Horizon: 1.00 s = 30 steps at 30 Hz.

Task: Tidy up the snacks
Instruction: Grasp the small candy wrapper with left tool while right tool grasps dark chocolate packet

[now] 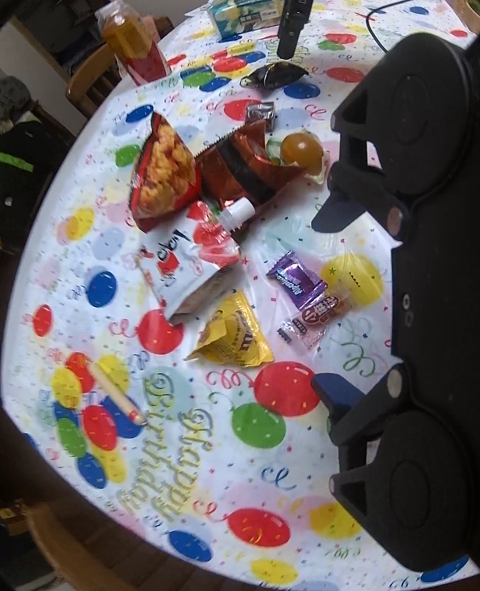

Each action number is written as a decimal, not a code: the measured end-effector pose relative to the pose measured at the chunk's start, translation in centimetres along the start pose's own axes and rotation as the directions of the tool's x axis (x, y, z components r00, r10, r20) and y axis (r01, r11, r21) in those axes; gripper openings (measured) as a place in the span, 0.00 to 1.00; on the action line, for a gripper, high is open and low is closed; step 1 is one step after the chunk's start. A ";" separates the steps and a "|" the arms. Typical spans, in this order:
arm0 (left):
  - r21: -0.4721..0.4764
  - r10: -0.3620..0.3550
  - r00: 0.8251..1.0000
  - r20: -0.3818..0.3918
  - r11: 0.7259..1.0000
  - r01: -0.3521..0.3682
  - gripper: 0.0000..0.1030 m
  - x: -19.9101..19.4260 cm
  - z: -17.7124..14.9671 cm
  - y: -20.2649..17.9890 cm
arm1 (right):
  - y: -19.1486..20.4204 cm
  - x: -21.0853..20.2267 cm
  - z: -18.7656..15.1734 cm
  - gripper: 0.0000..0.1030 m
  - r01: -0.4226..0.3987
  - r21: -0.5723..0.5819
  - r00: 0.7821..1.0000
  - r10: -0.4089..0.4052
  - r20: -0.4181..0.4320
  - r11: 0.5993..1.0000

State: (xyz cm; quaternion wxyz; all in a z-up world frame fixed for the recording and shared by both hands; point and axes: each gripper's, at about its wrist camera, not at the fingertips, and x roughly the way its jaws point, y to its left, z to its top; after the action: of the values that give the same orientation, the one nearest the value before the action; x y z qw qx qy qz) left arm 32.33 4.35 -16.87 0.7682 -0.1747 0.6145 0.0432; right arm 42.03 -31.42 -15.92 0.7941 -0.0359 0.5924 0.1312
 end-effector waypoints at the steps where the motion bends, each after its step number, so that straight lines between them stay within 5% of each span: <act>1: -0.014 -0.001 1.000 -0.011 1.000 0.001 0.72 0.4 0.1 0.1 | -0.2 0.4 0.1 0.72 -0.004 0.001 1.000 0.004 -0.005 1.000; 19: -0.138 -0.068 0.996 -0.065 0.989 0.059 0.38 2.6 0.0 1.6 | -0.1 3.5 0.6 0.38 -0.069 -0.021 0.996 0.068 -0.050 0.997; 30: -0.162 -0.052 0.998 -0.033 0.986 0.046 0.13 2.0 -0.4 2.8 | 0.1 3.2 0.1 0.32 -0.068 -0.016 0.997 0.068 -0.038 0.998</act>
State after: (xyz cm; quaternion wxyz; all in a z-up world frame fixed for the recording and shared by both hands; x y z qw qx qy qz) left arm 31.67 6.58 -19.48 0.7407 -0.2523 0.6187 0.0704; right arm 42.99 -30.79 -18.93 0.7775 -0.0249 0.6070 0.1624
